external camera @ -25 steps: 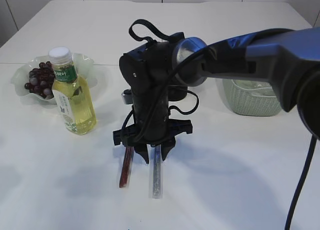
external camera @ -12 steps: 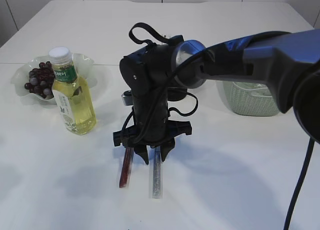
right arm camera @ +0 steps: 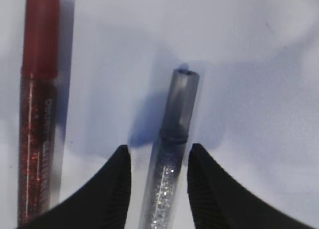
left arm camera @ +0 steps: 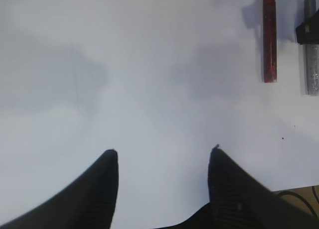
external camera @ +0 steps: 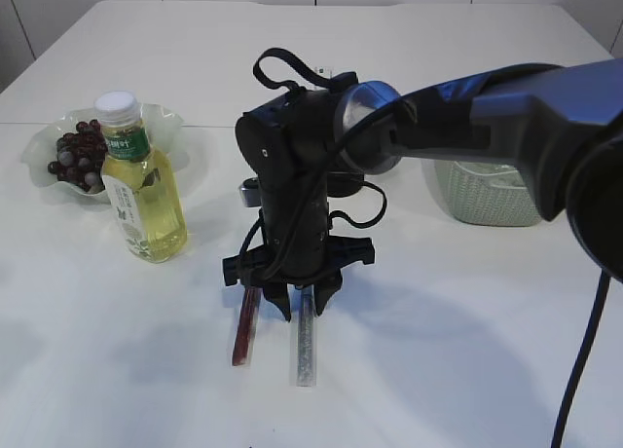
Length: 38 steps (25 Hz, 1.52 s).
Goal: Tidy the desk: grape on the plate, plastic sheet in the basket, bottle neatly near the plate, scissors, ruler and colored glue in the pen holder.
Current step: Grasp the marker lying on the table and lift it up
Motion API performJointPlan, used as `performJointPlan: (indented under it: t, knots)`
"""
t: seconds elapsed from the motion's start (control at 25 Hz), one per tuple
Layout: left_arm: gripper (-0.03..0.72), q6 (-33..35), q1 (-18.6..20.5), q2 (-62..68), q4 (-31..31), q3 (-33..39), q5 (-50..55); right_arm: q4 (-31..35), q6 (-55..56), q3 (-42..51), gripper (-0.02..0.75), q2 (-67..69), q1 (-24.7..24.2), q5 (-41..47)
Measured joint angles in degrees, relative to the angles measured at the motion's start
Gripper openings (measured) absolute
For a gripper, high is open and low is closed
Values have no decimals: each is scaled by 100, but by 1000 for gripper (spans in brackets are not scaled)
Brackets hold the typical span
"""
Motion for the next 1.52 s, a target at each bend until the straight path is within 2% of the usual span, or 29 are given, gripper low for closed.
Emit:
performJointPlan:
  t: [0.32,0.52,0.64,0.88,1.08,1.28,1.36,1.52]
  knots:
    - [423,0,0,0,0,0,-10,0,-22,0,271,38,-8,-11]
    - [423,0,0,0,0,0,-12,0,-56,0,160,38,-8,-11]
    - [423,0,0,0,0,0,-22,-20,-135,0,118,38,-8,-1]
    - [423,30,0,0,0,0,-22,68,-907,-4,98,38,-22,118]
    - [423,0,0,0,0,0,-22,671,-1743,-4,98,-292,-217,64]
    - [423,0,0,0,21,0,-22,1599,-2693,-4,98,-816,-880,-15]
    - [423,0,0,0,21,0,-22,2116,-3153,-4,98,-956,-1224,-25]
    - [423,30,0,0,21,0,-22,3932,-4642,-4,98,-1131,-1968,-25]
